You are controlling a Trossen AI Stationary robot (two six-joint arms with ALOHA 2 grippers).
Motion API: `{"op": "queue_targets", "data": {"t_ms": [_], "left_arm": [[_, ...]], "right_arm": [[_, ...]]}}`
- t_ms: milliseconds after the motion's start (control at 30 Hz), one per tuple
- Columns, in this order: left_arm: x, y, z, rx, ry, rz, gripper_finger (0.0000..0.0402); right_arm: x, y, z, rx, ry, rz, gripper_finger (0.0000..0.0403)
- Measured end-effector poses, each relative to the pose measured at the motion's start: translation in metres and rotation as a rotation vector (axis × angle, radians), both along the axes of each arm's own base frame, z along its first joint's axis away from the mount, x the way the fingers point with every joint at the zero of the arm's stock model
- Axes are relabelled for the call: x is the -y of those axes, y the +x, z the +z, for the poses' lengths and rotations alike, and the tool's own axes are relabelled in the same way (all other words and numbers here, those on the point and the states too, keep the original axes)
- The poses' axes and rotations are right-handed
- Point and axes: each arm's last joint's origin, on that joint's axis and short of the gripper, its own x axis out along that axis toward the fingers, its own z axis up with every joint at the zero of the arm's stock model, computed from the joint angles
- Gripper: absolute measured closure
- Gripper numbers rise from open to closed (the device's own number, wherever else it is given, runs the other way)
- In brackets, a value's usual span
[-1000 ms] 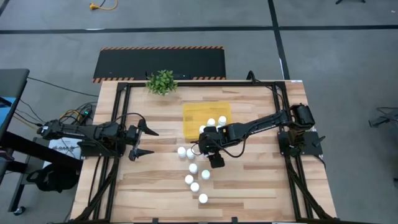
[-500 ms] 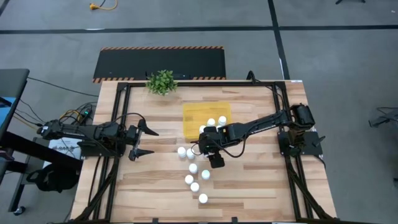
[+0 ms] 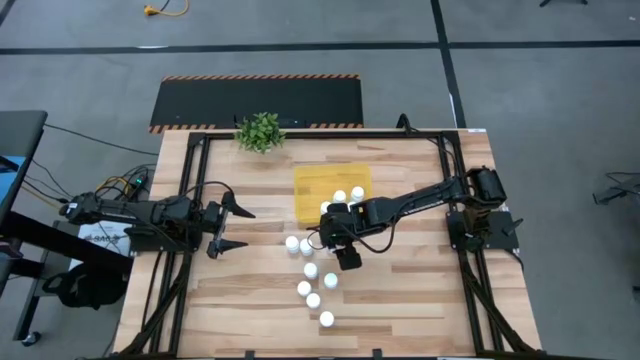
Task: Pick and place pill bottles into a basket
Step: Put the white medicine bottle into the yellow bin
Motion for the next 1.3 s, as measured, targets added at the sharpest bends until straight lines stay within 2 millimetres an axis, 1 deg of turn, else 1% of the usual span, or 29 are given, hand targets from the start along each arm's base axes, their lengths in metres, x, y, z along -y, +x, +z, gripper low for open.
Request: {"op": "queue_targets", "data": {"t_ms": [200,833,933,1300], "left_arm": [[0.0,0.0,-0.0001,-0.001,-0.005,0.0,0.0015],[0.0,0.0,0.0,0.0,0.002,-0.001,0.0015],[0.0,0.0,0.0,0.0,0.001,0.0,0.0015],[0.0,0.0,0.0,-0.001,-0.006,0.0,0.0015]], "right_arm": [[0.0003,-0.0027,-0.005,-0.013,-0.006,0.01,0.0148],[0.0,-0.0007,-0.0043,0.012,-0.007,0.016,0.0149],[0.0,-0.0007,-0.0043,0.011,-0.007,0.016,0.0161],[0.0,-0.0007,-0.0043,0.011,-0.007,0.015,0.0235]]}}
